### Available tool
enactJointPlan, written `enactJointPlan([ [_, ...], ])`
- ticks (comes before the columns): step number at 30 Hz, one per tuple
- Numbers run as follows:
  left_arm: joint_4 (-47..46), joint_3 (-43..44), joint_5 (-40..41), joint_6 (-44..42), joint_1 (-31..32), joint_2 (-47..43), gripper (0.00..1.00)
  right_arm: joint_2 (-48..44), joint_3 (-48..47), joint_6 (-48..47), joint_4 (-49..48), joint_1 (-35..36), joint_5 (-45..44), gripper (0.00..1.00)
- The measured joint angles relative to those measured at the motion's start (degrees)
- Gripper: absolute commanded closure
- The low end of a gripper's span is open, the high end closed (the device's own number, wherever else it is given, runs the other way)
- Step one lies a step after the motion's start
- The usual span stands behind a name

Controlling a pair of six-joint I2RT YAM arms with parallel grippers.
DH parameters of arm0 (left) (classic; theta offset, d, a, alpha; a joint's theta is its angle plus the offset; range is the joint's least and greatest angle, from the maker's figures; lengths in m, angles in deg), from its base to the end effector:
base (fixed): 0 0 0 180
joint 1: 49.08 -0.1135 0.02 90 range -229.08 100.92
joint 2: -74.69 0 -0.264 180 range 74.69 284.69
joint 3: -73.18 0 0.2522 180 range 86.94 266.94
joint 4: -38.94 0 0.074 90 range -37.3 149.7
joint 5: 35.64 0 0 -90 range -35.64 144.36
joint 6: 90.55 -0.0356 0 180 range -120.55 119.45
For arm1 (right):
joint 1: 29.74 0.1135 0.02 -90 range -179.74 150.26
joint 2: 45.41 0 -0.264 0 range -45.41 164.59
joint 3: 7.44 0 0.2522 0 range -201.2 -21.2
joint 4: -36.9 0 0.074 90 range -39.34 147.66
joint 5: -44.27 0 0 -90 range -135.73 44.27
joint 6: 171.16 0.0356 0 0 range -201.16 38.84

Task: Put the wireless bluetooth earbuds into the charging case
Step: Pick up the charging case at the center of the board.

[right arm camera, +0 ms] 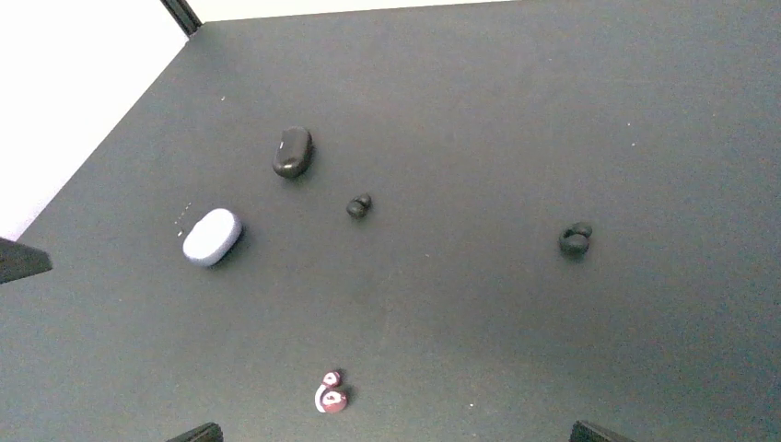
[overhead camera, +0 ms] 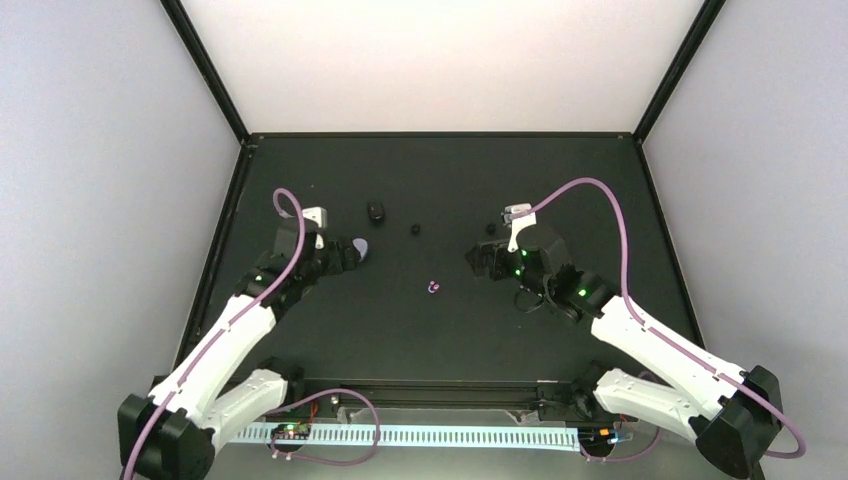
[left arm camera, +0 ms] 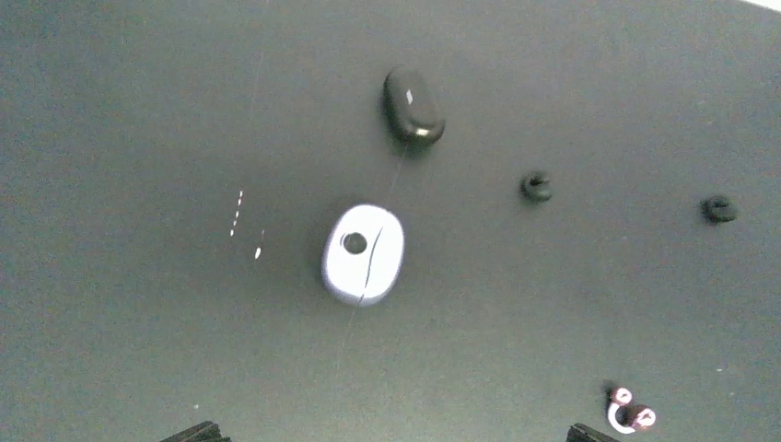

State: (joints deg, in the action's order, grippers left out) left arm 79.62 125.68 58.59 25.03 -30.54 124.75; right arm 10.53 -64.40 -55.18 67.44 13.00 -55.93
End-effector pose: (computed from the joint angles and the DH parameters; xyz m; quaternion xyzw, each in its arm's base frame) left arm 0.1795 -0.0574 0.2589 -0.0713 0.8964 -0.1330 0.4167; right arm 0.1653 0.1441 0.2830 -0.0811 0.8578 0.2197 0.4574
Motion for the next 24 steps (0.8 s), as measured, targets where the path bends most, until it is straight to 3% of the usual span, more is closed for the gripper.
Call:
enactJointPlan([
  [7,0.70,5.73,0.02,1.44,-0.11,13.14,0.01,-0.83,2.03,0.31,0.02,0.00,0.61,0.01],
  [15,2.95,22.51,0.24,-2.45,-0.35,35.85,0.07,-3.54,4.13,0.28,0.66,0.00,1.36,0.01],
  [24,4.87,26.49,0.24,-4.13,-1.75,46.62,0.08,-6.71,4.63,0.26,2.19,0.00,2.16,0.01],
])
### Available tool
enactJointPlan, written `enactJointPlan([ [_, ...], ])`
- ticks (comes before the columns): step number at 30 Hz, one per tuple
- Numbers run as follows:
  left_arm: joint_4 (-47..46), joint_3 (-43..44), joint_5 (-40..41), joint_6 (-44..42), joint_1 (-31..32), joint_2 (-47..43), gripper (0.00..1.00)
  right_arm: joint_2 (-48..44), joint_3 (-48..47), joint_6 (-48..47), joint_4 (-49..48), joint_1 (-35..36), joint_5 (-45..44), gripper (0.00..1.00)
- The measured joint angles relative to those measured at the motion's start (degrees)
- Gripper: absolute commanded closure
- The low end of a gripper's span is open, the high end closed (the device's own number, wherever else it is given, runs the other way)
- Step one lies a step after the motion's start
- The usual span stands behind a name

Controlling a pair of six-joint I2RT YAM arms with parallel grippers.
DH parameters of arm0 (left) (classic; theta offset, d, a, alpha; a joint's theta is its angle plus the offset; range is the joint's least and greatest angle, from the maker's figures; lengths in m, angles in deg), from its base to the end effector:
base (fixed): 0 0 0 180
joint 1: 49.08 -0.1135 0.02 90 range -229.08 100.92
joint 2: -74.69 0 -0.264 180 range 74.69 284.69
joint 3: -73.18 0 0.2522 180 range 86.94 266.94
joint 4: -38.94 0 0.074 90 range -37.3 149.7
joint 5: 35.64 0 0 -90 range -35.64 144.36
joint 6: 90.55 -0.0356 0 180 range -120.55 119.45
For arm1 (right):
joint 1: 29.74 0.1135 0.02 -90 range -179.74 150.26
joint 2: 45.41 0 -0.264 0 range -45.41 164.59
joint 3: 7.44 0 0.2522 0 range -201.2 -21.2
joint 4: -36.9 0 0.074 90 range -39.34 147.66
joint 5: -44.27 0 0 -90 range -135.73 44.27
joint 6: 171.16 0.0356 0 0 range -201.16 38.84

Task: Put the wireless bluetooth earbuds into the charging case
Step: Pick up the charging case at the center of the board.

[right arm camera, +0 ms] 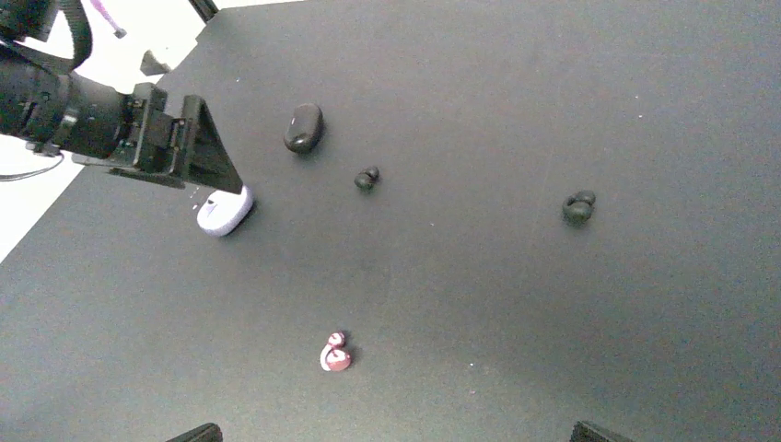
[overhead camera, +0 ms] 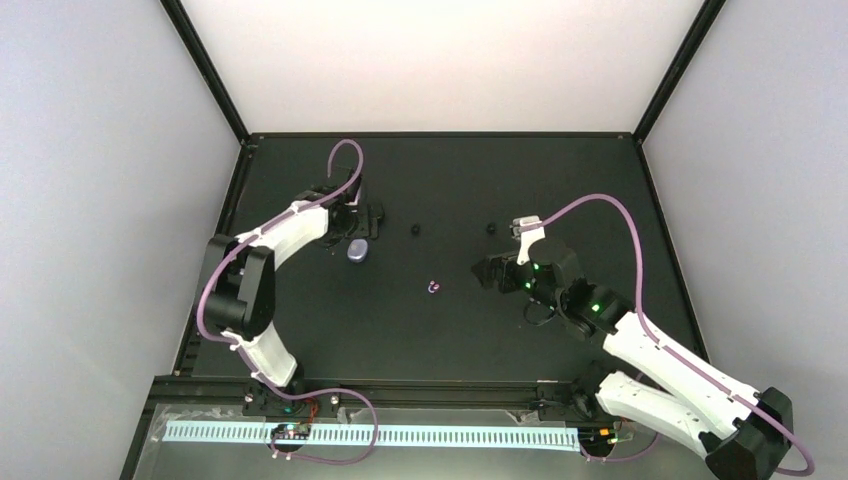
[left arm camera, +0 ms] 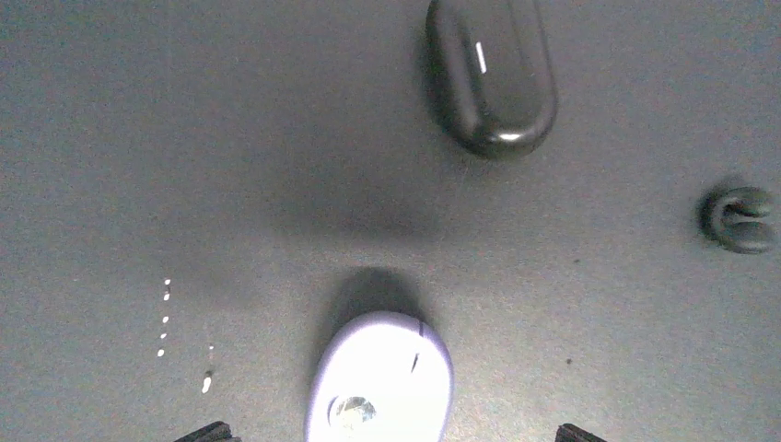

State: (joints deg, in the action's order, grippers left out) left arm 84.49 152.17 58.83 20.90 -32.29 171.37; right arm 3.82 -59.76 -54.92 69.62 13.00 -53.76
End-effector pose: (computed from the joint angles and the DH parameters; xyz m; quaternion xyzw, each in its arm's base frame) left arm 0.3266 -0.0956 0.2013 -0.0485 0.9709 -0.0399 0.2309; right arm 0.1462 0.1283 0.2730 -0.0889 0.8584 0.2341 0.4477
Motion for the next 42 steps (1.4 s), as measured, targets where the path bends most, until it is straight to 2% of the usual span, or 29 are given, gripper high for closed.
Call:
enactJointPlan([
  [11,-0.07,1.84,-2.91,0.04,-0.28,8.09,0.14,-2.38,1.11,0.02,1.20,0.00,0.31,0.01],
  [24,-3.34,-0.79,-7.26,2.14,2.45,7.41,0.16,-2.56,1.60,0.04,1.33,0.00,0.46,0.01],
  [27,-3.58,-0.90,-8.02,2.60,3.63,7.26,0.15,-2.29,1.60,0.04,1.38,0.00,0.50,0.01],
  [30,-3.72,-1.84,-8.39,2.86,4.15,6.25,0.09,-1.60,1.55,0.02,1.46,0.00,0.59,0.01],
  [32,-3.39,-4.04,-8.13,3.08,4.28,3.32,0.02,-0.48,1.11,0.00,1.64,0.00,0.76,0.01],
  [34,-2.58,-6.69,-7.15,3.26,4.22,-1.57,0.01,1.33,0.33,-0.02,1.55,0.00,1.31,0.02],
  [37,0.02,-10.08,-4.81,3.61,4.04,-13.40,0.01,5.70,-1.99,0.00,0.66,0.02,3.08,0.06],
  [42,2.73,-12.98,-1.20,3.63,3.91,-34.45,0.01,18.67,-9.46,-0.24,-2.29,2.23,4.70,0.10],
])
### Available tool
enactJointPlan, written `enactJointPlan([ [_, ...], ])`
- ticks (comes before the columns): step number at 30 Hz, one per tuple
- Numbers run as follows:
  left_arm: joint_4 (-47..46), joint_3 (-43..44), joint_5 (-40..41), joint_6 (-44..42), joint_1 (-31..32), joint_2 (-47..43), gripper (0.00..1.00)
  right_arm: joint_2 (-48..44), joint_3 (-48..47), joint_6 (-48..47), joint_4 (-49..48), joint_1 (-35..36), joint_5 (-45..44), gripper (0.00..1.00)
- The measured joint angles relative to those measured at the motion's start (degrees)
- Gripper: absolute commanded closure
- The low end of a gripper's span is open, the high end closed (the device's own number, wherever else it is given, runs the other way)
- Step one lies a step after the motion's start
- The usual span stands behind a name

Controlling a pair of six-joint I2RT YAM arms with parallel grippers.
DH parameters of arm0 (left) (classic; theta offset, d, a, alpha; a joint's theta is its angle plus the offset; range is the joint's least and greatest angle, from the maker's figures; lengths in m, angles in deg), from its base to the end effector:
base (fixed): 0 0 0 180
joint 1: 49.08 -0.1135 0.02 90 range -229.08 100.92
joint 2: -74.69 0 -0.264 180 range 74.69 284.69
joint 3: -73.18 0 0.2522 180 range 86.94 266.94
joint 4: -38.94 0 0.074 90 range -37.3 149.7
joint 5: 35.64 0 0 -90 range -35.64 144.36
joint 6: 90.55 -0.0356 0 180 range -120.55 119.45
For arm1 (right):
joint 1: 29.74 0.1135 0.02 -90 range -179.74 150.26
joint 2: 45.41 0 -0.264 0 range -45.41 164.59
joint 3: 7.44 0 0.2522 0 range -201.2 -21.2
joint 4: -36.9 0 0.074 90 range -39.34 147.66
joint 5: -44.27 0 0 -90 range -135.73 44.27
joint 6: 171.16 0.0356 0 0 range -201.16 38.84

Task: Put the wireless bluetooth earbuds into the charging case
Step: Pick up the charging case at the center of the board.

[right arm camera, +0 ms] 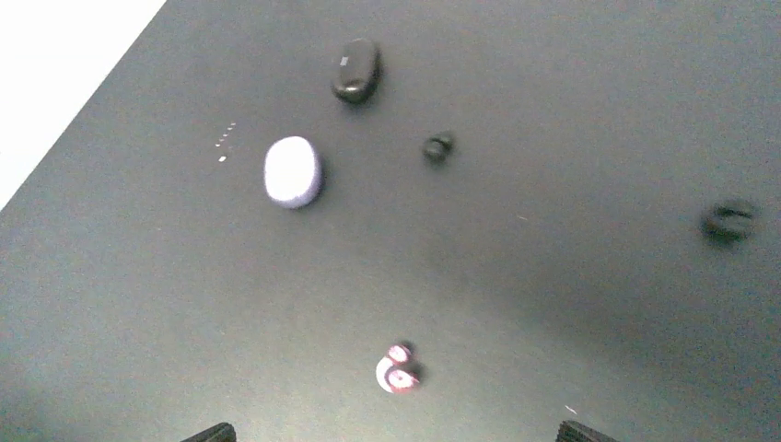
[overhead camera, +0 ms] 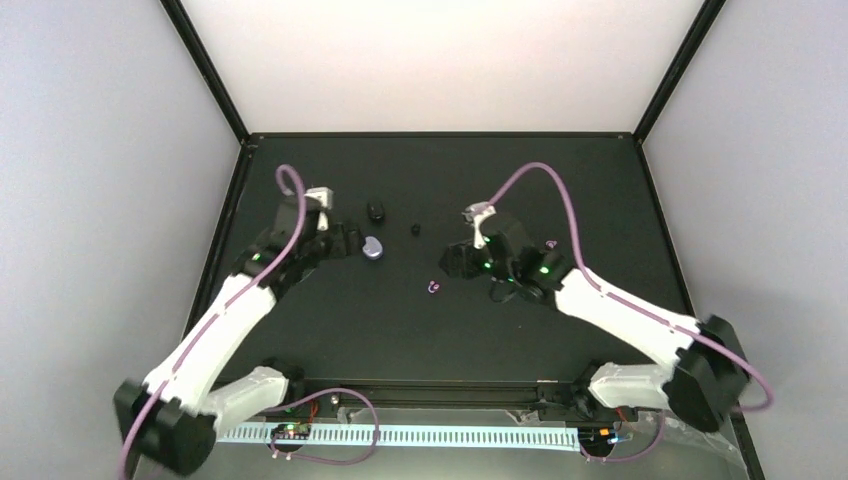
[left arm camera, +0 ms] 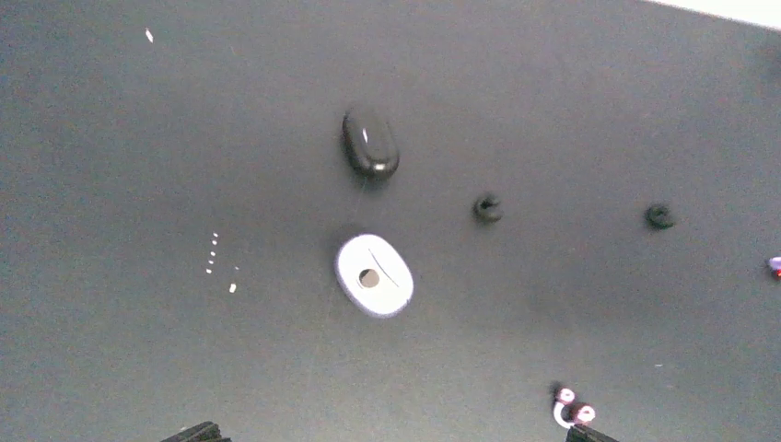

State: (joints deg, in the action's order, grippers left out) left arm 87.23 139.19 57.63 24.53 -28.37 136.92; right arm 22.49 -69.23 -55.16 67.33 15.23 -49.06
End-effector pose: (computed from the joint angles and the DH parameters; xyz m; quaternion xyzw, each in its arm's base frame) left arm 0.2128 -0.0783 0.2869 -0.0462 0.9208 -0.1261 0.3663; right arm 0.1850 0.1819 0.2660 -0.1342 0.8827 0.2399 0.3812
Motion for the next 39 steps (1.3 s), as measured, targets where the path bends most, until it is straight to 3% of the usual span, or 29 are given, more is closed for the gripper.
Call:
enactJointPlan([
  [7,1.46,-7.15,1.60,-0.94,0.00,-24.92,0.01,20.85,-16.06,-1.51,-1.22,4.94,1.18,0.15],
  [11,1.86,-9.79,2.14,-2.78,0.00,-31.54,0.01,34.16,-28.48,-3.13,0.33,5.86,1.51,0.17],
  [22,3.04,-10.36,5.09,-7.80,0.00,-33.40,0.01,55.82,-49.13,-7.65,9.20,8.22,0.48,0.22],
  [39,2.86,-11.67,5.07,-8.68,0.00,-34.14,0.01,70.93,-67.30,-10.16,18.97,8.22,-2.75,0.27],
])
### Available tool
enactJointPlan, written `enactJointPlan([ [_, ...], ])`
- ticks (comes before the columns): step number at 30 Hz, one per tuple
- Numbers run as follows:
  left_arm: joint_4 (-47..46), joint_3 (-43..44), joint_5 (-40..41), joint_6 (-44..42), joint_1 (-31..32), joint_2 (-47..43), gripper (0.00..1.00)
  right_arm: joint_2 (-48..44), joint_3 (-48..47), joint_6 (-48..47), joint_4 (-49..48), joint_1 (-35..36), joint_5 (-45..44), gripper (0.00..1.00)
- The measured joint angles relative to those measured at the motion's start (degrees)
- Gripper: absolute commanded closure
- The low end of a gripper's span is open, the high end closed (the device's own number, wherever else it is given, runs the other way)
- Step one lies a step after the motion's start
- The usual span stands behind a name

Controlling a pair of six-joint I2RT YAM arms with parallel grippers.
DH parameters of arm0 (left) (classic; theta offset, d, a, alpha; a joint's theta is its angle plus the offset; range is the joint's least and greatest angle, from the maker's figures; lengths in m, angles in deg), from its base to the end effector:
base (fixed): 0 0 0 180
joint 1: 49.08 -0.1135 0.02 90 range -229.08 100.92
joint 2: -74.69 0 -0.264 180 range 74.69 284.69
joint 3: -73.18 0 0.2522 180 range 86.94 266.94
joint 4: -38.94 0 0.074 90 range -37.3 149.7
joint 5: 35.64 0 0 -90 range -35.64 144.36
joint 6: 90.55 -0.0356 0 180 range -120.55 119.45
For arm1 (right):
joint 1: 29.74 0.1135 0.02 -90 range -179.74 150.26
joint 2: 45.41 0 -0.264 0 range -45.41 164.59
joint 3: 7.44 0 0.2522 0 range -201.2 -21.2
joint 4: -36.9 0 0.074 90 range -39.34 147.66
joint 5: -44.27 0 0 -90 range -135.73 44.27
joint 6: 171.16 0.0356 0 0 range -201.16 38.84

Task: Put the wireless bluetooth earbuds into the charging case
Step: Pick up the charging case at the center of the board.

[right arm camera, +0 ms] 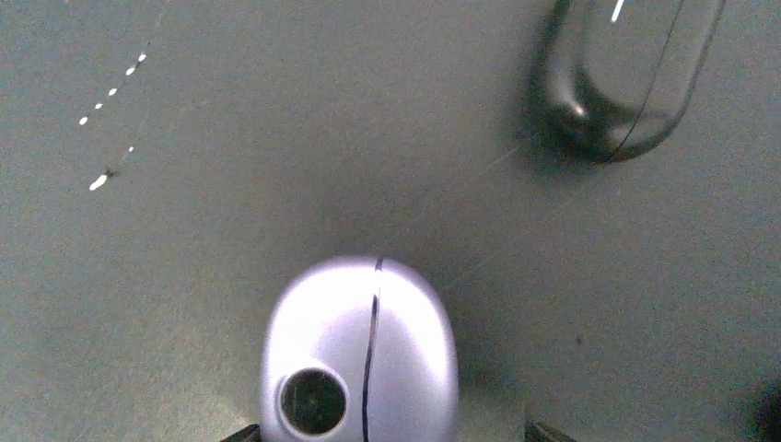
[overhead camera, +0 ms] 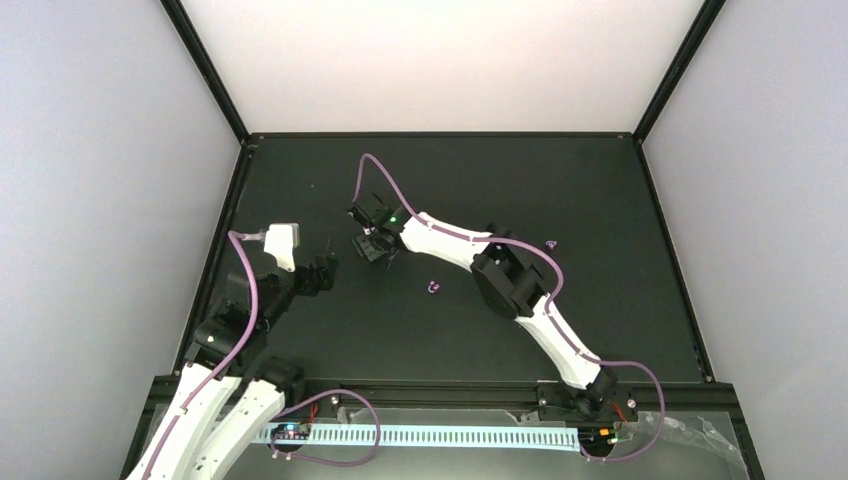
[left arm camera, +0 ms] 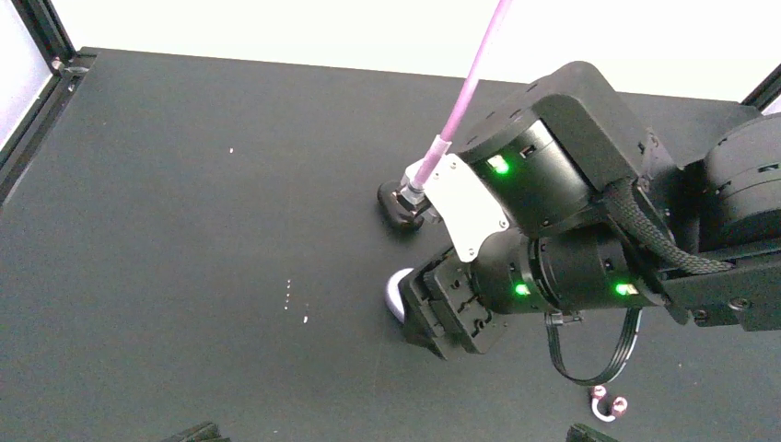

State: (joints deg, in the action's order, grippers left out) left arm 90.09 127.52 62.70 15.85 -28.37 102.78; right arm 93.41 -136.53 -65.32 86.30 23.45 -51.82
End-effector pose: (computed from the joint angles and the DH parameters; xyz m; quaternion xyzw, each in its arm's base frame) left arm 0.1069 -0.0349 0.3034 -0.0075 0.8416 -0.1126 0.5282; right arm 0.3166 0.4168 0.1508 -0.2948 0.9164 0.1084 0.2480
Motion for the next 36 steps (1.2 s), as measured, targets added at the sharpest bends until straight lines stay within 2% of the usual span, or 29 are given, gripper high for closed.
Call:
enactJointPlan([
  [10,-0.26,-0.35,-0.02,-0.13,0.00,0.00,0.01,3.43,-5.68,-0.63,1.64,-0.02,-0.50,0.41],
  [21,-0.61,-0.37,-0.33,-0.24,0.00,0.00,0.01,1.57,-1.60,-2.05,-1.49,-0.22,-0.66,0.56],
  [25,-0.74,-0.37,-0.66,-0.26,0.00,0.00,0.01,-2.49,5.57,-2.23,-4.52,-0.15,0.26,0.58],
  [29,-1.05,-0.81,-1.11,-0.28,0.00,0.02,0.01,-10.54,18.34,-1.66,-7.54,-0.07,0.87,0.59],
  [36,-2.08,-1.51,-4.22,0.57,0.00,0.02,0.01,-34.58,45.31,-1.66,-13.07,1.36,-0.68,0.59],
])
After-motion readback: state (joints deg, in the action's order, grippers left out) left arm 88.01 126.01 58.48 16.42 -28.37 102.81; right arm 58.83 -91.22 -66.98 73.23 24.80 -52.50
